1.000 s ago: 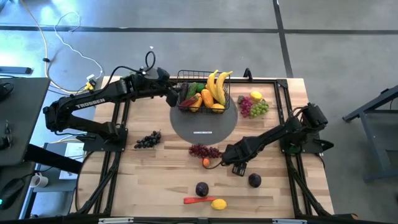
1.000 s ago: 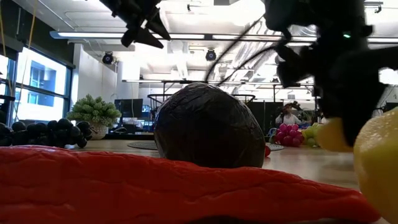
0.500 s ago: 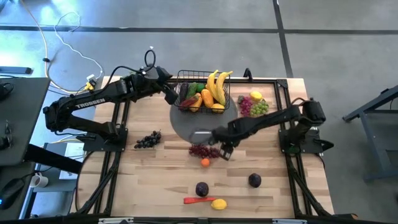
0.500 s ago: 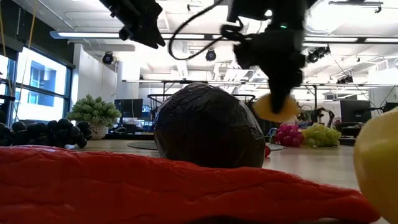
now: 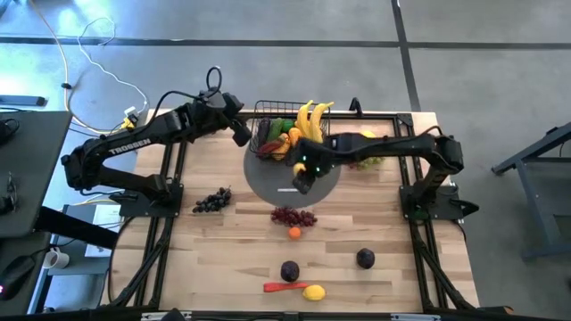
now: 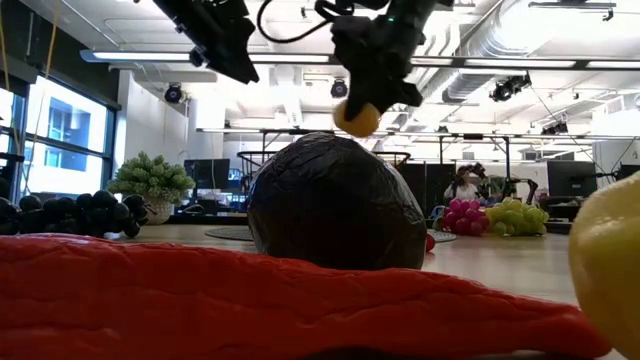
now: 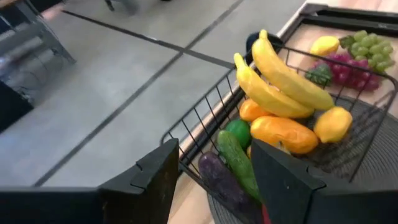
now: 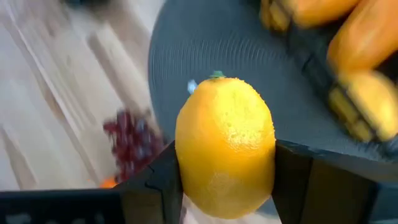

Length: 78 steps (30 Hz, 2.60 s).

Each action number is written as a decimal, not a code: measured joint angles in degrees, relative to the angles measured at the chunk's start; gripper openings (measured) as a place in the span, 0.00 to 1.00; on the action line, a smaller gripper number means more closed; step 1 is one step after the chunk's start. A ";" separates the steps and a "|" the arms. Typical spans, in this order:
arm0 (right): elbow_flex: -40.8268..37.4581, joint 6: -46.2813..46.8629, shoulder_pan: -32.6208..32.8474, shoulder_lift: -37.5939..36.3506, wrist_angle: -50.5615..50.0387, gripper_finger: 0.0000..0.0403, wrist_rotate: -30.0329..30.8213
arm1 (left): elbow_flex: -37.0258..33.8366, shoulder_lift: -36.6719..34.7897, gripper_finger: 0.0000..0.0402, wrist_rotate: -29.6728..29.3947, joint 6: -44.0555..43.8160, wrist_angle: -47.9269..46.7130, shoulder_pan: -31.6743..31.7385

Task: Build produce basket
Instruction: Put the middle yellow lemon into the black wire basket, then put the bottom left purple grapes into the black wire basket

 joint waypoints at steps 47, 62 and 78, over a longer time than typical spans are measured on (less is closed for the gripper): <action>1.09 -20.69 -18.88 8.81 9.51 0.49 -8.18 | -0.02 0.12 0.47 9.42 -0.45 -8.86 8.42; 2.25 -16.10 -18.57 8.85 7.81 0.59 -7.51 | -0.02 0.13 0.49 10.93 -0.45 -8.88 8.41; 13.90 -8.29 -15.29 8.74 -1.86 0.59 -2.49 | -0.02 0.13 0.64 18.98 -8.02 -15.67 8.10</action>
